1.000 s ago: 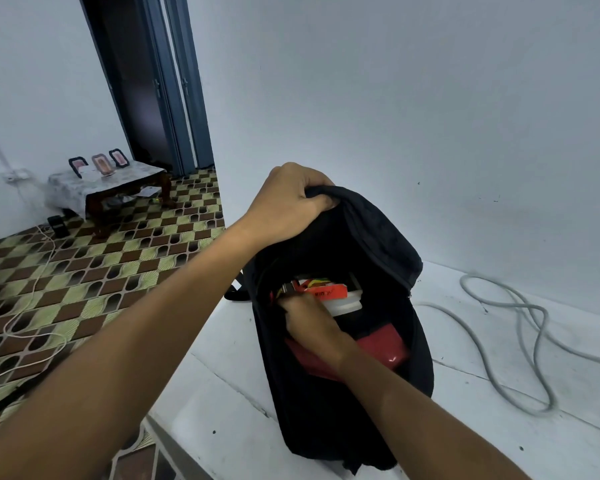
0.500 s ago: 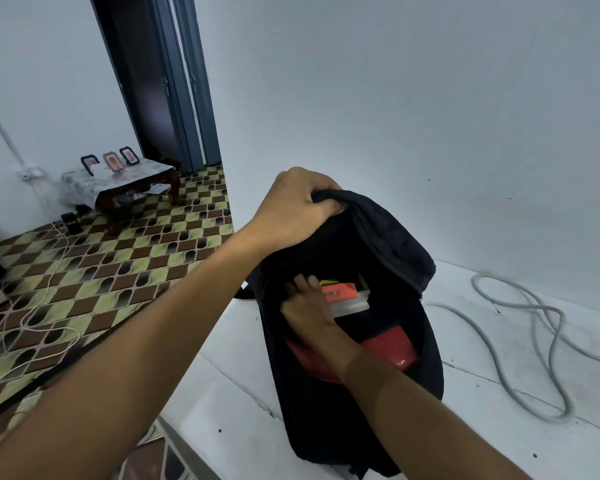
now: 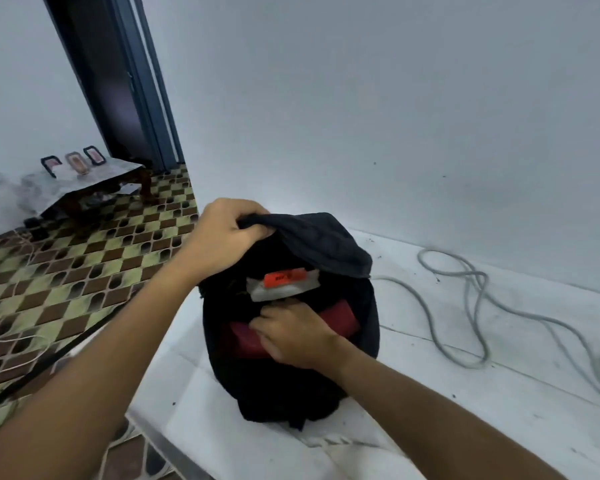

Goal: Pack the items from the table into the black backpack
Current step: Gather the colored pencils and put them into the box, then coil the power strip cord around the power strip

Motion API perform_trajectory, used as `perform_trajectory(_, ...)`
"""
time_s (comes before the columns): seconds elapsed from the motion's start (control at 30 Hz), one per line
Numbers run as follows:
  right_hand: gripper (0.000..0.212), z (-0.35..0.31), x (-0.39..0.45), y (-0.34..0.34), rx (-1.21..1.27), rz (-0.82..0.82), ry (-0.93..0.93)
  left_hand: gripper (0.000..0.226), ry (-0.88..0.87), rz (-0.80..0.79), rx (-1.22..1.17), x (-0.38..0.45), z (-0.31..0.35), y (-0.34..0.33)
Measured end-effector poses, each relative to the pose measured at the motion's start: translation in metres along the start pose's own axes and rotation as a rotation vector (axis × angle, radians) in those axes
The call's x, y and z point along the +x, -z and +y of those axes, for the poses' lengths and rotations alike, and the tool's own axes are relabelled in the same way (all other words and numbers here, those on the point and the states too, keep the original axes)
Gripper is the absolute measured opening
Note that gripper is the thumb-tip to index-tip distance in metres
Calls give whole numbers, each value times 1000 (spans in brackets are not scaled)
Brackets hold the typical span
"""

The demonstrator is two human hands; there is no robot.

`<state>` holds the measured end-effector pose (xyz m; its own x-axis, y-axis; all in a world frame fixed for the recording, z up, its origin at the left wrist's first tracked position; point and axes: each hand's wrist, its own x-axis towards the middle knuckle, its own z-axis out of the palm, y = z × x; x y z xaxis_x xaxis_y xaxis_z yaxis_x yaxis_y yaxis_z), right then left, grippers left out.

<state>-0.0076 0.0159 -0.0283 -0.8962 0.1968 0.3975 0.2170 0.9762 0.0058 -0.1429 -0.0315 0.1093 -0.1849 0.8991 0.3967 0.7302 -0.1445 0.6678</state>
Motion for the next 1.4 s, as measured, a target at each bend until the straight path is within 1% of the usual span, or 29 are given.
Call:
perform_trajectory(0.03,9,-2,-14,4,78,-2,10,10,12,-16,-6,-10,-2,-4)
perform_trajectory(0.1,7,-4,-48,26,220,-68,-42,22,38,-46,1,-34,-2,-17)
perform_trajectory(0.2,12,1,-96,55,349,-193,-171,29,98,-54,37,-70,-4,-31)
perform_trajectory(0.23,12,6,-124,65,384,-195,-215,31,135,-63,50,-80,1,-45)
perform_trajectory(0.27,11,7,-129,68,437,-196,-239,33,199,-63,99,-90,-5,-40)
perform_trajectory(0.3,11,12,-151,76,473,-182,-277,35,238,-84,147,-99,-2,-50)
perform_trajectory(0.37,13,24,-179,89,513,-120,-357,47,300,-128,285,-112,7,-67)
perform_trajectory(0.43,14,43,-211,101,495,-24,-513,71,236,-160,508,-117,20,-97)
perform_trajectory(0.47,14,52,-226,106,463,19,-607,87,175,-172,620,-116,28,-116)
perform_trajectory(0.5,14,61,-237,111,426,55,-695,96,114,-165,695,-114,35,-136)
perform_trajectory(0.53,14,70,-248,114,391,79,-775,98,57,-145,743,-110,44,-156)
perform_trajectory(0.63,16,94,-278,120,299,100,-937,91,-59,-34,818,-90,69,-216)
perform_trajectory(0.67,16,99,-285,121,285,97,-970,89,-54,-28,861,-84,72,-229)
perform_trajectory(0.73,16,107,-297,118,271,72,-1025,91,-19,-87,964,-69,76,-247)
perform_trajectory(0.8,15,111,-301,113,269,56,-1049,95,61,-162,1088,-52,77,-255)
perform_trajectory(0.87,17,114,-297,106,276,50,-1045,100,157,-210,1144,-33,70,-261)
perform_trajectory(0.97,22,122,-269,90,287,32,-1011,111,293,-319,1100,-11,50,-263)
perform_trajectory(1.0,23,126,-258,84,289,28,-993,111,313,-346,1088,-10,45,-265)
perform_trajectory(1.03,25,130,-246,79,289,25,-973,107,314,-361,1092,-11,41,-267)
perform_trajectory(1.1,30,139,-217,65,285,8,-937,92,279,-344,1100,-14,32,-266)
perform_trajectory(1.17,35,149,-187,49,275,-14,-902,80,249,-333,1040,-11,28,-257)
perform_trajectory(1.23,41,160,-166,35,232,-45,-872,72,243,-317,866,-4,28,-238)
perform_trajectory(1.3,44,175,-144,19,122,-101,-862,68,258,-247,634,7,21,-209)
perform_trajectory(1.33,43,180,-137,13,57,-132,-871,66,260,-204,540,12,19,-195)
perform_trajectory(1.4,38,189,-126,2,-52,-191,-891,60,253,-132,438,26,17,-168)
